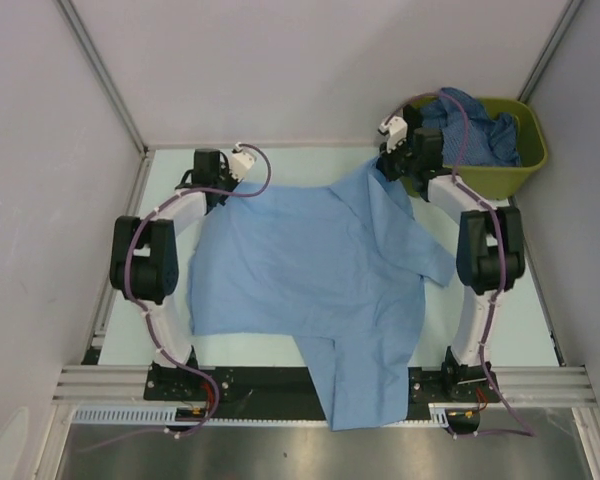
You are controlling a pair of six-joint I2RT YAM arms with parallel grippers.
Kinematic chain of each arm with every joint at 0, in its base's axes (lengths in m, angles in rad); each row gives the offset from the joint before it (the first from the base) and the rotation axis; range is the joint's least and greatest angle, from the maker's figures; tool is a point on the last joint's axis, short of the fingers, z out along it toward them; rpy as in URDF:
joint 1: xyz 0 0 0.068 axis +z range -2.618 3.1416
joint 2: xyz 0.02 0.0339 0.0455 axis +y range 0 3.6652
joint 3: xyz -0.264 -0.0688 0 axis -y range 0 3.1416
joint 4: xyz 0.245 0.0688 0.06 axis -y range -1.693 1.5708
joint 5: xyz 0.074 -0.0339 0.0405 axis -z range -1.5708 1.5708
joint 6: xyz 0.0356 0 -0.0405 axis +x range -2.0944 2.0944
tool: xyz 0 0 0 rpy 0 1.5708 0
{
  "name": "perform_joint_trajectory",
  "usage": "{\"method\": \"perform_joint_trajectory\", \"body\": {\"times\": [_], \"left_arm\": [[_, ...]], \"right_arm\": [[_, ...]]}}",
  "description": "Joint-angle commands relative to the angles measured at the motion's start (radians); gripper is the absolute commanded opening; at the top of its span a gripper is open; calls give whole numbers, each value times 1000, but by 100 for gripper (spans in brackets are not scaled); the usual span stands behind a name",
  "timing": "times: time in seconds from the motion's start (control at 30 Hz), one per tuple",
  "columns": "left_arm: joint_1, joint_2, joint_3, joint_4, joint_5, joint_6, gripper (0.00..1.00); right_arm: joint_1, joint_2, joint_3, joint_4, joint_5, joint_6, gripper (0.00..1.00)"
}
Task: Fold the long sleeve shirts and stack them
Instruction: Flatten the shirt out
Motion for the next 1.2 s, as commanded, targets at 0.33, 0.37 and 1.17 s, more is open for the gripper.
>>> {"method": "perform_joint_trajectory", "body": {"times": [0.33,0.37,1.17], "left_arm": [[73,39,225,-209,77,-49,52],[84,11,176,-210,90,-55,54],[148,224,469,-494,433,24,96]], "right_arm": [[18,66,444,-501,159,-64,74],[10,23,415,-520,150,-61,79],[-403,-272,-276,-735,-70,-151,75]]}}
